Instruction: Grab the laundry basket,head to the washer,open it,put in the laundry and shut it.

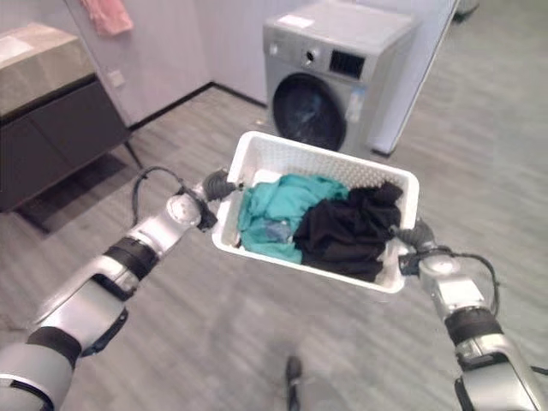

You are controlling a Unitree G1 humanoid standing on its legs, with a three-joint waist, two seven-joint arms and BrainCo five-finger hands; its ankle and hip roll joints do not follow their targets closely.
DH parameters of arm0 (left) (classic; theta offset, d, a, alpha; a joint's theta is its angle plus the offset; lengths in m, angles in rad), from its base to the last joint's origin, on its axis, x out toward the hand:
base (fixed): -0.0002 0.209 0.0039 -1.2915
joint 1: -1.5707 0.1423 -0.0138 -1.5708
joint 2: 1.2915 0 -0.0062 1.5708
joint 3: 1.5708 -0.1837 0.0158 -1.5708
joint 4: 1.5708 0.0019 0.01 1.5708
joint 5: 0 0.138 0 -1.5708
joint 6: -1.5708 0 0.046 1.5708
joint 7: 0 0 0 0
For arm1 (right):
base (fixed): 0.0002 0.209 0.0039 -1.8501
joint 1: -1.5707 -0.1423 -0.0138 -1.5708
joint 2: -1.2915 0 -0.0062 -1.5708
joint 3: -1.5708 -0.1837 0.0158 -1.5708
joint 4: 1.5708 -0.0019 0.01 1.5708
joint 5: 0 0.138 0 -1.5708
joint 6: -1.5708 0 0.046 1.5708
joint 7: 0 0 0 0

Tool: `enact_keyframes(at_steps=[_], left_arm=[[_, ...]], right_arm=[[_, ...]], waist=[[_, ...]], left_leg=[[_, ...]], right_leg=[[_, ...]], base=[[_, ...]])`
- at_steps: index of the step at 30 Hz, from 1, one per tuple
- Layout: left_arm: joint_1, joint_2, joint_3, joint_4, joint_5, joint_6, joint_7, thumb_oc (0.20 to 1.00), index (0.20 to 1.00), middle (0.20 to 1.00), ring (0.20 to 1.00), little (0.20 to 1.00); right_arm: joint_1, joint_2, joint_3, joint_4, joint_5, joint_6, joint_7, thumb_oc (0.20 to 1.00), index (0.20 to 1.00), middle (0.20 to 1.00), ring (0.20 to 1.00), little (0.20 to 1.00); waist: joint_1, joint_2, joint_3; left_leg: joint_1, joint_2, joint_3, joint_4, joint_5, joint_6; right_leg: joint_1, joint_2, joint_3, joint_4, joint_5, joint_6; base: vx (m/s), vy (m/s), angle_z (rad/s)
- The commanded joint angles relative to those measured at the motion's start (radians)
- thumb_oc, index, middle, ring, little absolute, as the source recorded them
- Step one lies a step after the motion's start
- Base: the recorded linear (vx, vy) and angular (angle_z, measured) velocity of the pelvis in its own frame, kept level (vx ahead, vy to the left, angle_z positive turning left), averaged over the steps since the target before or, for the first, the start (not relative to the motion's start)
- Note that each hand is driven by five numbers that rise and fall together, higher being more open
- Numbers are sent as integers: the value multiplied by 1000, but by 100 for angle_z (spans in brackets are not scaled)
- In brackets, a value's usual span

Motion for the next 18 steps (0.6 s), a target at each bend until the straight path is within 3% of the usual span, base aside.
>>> enact_keyframes(at_steps=[1, 2, 4, 6, 8, 9, 11, 13, 16, 18], left_arm=[[-114, -31, -2, -41, -17, -48, 31, 200, 200, 200, 200, 200], [-118, -38, 6, -54, -17, -47, 29, 200, 200, 200, 200, 200], [-115, -49, 10, -59, -12, -49, 31, 200, 200, 200, 200, 200], [-108, -35, 23, -57, -15, -53, 35, 200, 200, 200, 200, 200], [-115, -29, 16, -48, -25, -59, 37, 200, 200, 200, 200, 200], [-118, -9, 7, -43, -35, -64, 37, 200, 200, 200, 200, 200], [-129, -3, -1, -32, -41, -65, 36, 200, 200, 200, 200, 200], [-129, -1, -1, -30, -38, -69, 37, 200, 200, 200, 200, 200], [-152, 6, -39, -16, -34, -75, 37, 200, 200, 200, 200, 200], [-168, 20, -59, -6, -37, -74, 43, 200, 200, 200, 200, 200]], right_arm=[[-38, -54, -38, -123, 78, -114, 11, 200, 200, 200, 200, 200], [-17, -62, -56, -133, 63, -113, 13, 200, 200, 200, 200, 200], [2, -65, -64, -146, 53, -116, 14, 200, 200, 200, 200, 200], [7, -71, -67, -149, 46, -124, 16, 200, 200, 200, 200, 200], [-7, -73, -58, -130, 40, -134, 15, 200, 200, 200, 200, 200], [-43, -66, -31, -95, 26, -136, 9, 200, 200, 200, 200, 200], [-75, -51, -10, -67, 29, -134, 9, 200, 200, 200, 200, 200], [-87, -42, -7, -51, 22, -132, 13, 200, 200, 200, 200, 200], [-121, -37, 3, -11, 26, -138, 7, 200, 200, 200, 200, 200], [-141, -15, 5, 12, 20, -134, 6, 200, 200, 200, 200, 200]], waist=[[23, -24, -63], [36, -20, -61], [54, -19, -54], [88, -8, -52], [112, 7, -51], [131, 10, -48], [140, 24, -58], [142, 36, -67], [152, 33, -95], [149, 29, -101]], left_leg=[[-46, 21, -23, -321, -52, -72], [-79, 33, 20, -538, -56, -89], [-73, 43, 61, -814, -21, -109], [-72, 0, 25, -1084, 24, -126], [-83, -21, -26, -1234, 55, -147], [-118, -49, -77, -1277, 59, -158], [-106, -56, -118, -1280, 56, -159], [-83, -56, -125, -1279, 70, -158], [-89, -95, -146, -1176, 71, -138], [-55, -143, -112, -1097, 32, -81]], right_leg=[[83, -72, 3, -99, -59, 151], [115, -70, -3, -100, -91, 165], [146, -74, -11, -87, -121, 179], [197, -62, 2, -82, -158, 196], [230, -51, 17, -71, -199, 202], [264, -43, 51, -52, -239, 199], [273, -39, 79, -26, -274, 200], [282, -38, 96, -13, -292, 198], [295, -57, 126, 59, -309, 214], [227, -99, 136, 333, -161, 269]], base=[[483, 13, 0], [503, 86, 4], [467, 141, -30], [460, 156, -60], [521, 129, -58], [588, 128, -80], [492, 156, -71], [364, 161, -90], [456, 206, -47], [402, 253, -18]])
